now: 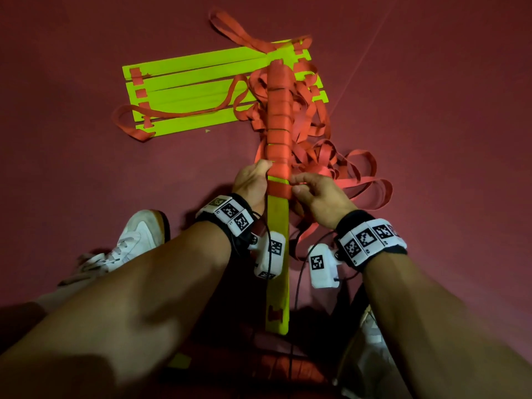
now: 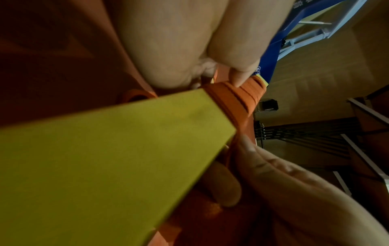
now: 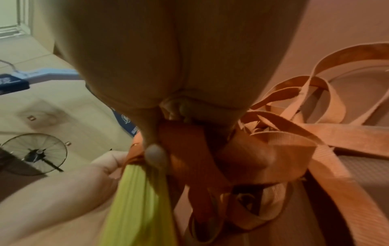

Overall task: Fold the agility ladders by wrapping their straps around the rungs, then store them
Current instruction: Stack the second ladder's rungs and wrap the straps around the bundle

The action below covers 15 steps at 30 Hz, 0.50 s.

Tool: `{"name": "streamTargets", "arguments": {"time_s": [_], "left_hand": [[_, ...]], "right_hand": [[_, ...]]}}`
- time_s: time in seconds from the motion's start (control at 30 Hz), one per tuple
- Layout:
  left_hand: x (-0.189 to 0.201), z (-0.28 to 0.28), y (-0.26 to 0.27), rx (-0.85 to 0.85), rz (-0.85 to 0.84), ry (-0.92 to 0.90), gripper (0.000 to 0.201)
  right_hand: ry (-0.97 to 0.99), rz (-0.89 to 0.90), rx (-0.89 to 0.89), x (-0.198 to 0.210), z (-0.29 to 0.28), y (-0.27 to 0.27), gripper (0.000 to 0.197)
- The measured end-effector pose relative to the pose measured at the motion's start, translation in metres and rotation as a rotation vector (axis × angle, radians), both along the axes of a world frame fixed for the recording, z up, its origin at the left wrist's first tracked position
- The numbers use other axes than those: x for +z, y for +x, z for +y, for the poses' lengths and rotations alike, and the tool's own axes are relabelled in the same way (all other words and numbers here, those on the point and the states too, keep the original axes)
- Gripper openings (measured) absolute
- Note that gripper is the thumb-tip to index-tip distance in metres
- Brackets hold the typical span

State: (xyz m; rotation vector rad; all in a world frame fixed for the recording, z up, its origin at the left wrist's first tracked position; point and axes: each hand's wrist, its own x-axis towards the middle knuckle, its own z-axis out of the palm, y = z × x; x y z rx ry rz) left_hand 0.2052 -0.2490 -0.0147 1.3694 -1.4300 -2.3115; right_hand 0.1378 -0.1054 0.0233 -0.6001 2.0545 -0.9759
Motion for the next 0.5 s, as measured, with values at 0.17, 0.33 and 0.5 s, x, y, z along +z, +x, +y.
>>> {"name": "streamTargets", "arguments": {"time_s": [0.17,0.33,0.5], "left_hand": [[0.005,0.01,-0.006,0.011,0.003,0.046,0.02],[0.012,0.017,-0.005,-0.215,0.116,0.011,0.06],[0.005,0.017,-0.001,-0.197,0.049,-0.046,0.053]], "right_hand": [[-0.036,0.018,-0.089,0.002,0.001,0.005,0.011],[-0.008,0.133,-0.094,0.002,0.006,0.003,0.004],[0.022,0.259,-0.018,0.001,0.002,0.007,0.002]]}}
